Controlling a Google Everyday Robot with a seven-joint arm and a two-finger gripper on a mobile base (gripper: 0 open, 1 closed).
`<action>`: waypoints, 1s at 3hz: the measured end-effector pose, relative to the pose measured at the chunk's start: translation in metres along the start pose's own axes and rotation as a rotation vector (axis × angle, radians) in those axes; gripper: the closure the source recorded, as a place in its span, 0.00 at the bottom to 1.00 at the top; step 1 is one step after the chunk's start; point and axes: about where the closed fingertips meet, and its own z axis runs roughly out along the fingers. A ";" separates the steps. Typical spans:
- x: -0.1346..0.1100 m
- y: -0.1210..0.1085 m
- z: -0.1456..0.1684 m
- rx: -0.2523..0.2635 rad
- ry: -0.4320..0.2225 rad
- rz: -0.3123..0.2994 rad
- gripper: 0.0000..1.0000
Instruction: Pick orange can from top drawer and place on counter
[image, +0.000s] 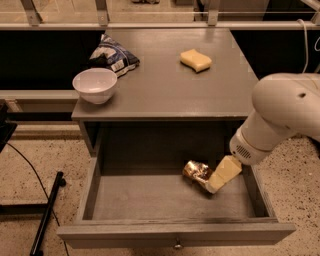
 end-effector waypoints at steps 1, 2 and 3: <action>0.005 0.003 0.008 -0.006 0.010 0.001 0.00; 0.005 0.023 0.020 -0.031 -0.044 -0.069 0.00; 0.007 0.044 0.056 -0.044 -0.152 -0.160 0.00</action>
Offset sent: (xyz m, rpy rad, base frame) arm 0.0187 0.0654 -0.0348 0.1880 -0.3361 0.1960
